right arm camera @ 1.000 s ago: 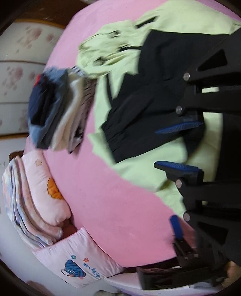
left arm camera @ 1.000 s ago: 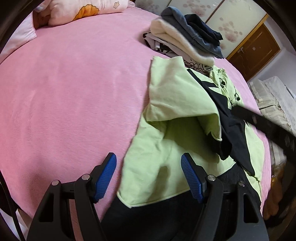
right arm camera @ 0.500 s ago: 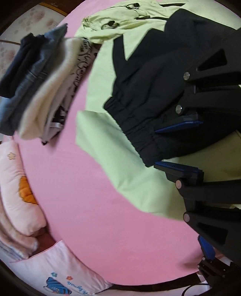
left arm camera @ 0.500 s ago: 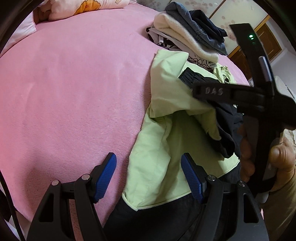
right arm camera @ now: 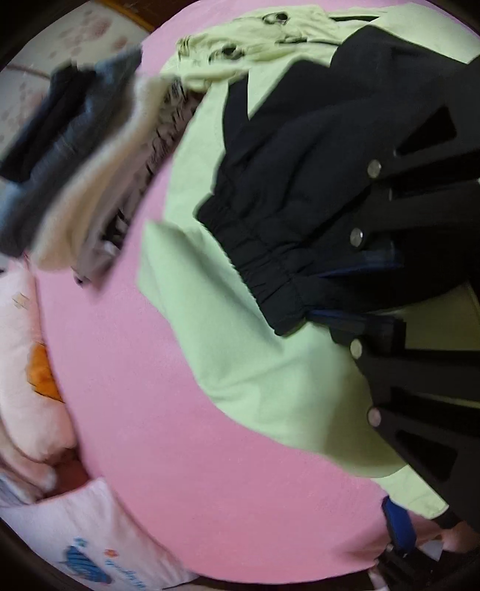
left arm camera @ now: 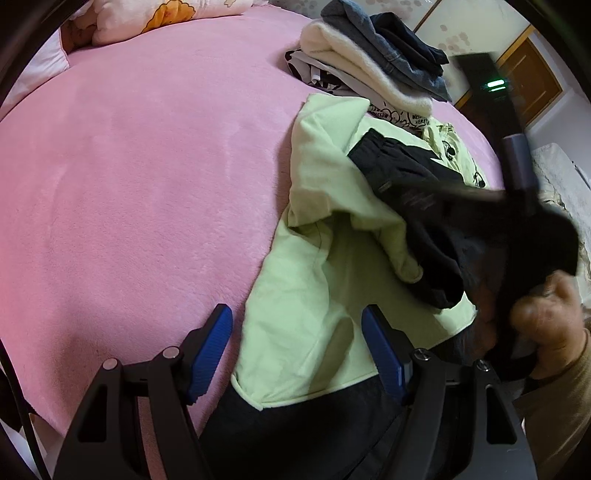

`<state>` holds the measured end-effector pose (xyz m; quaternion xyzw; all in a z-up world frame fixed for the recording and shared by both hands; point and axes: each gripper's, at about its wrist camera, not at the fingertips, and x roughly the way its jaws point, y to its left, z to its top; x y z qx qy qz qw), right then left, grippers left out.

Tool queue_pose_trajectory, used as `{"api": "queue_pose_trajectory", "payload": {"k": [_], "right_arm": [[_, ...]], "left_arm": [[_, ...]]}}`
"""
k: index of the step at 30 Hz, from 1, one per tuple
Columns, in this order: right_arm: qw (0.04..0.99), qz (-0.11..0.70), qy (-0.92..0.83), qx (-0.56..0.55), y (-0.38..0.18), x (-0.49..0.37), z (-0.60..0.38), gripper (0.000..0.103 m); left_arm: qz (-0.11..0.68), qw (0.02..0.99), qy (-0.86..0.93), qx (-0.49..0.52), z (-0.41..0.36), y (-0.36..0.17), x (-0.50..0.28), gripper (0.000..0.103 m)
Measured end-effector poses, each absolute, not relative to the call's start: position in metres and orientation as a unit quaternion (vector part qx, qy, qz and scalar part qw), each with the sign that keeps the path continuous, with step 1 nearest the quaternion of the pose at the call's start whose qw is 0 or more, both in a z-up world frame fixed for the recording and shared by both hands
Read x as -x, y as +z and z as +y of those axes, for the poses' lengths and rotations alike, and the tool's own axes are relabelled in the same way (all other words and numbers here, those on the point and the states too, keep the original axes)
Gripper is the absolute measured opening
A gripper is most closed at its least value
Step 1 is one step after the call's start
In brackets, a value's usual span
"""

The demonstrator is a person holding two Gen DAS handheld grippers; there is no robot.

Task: Fold large clothes
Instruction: 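Fold the jacket side panel inward with the right gripper while the left gripper smooths it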

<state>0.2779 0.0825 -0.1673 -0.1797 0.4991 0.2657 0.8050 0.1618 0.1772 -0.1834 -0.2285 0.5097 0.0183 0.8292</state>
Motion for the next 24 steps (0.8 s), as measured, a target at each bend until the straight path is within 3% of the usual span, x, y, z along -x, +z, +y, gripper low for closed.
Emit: {"api": "queue_pose_trajectory", "payload": {"k": [5, 9, 12, 15, 17, 21, 24], "right_arm": [[0.881, 0.398, 0.234, 0.099, -0.079, -0.264, 0.004, 0.013], [0.914, 0.377, 0.149, 0.019, -0.044, -0.246, -0.100, 0.013], [0.909, 0.406, 0.092, -0.005, -0.058, -0.230, -0.161, 0.014], [0.869, 0.491, 0.053, -0.012, -0.104, -0.214, -0.213, 0.026], [0.843, 0.535, 0.040, -0.031, -0.130, -0.205, -0.236, 0.026], [0.825, 0.553, 0.036, -0.109, -0.147, -0.197, -0.272, 0.027], [0.825, 0.541, 0.040, -0.159, -0.149, -0.204, -0.287, 0.035]], "left_arm": [[0.508, 0.833, 0.015, 0.219, 0.172, -0.178, -0.160, 0.071], [0.509, 0.834, 0.012, 0.213, 0.163, -0.178, -0.163, 0.071], [0.512, 0.835, 0.011, 0.201, 0.155, -0.177, -0.165, 0.075], [0.515, 0.837, 0.013, 0.186, 0.150, -0.174, -0.168, 0.076], [0.515, 0.838, 0.016, 0.177, 0.147, -0.172, -0.169, 0.076], [0.517, 0.839, 0.019, 0.171, 0.147, -0.169, -0.169, 0.076], [0.514, 0.841, 0.025, 0.165, 0.149, -0.164, -0.170, 0.076]]}}
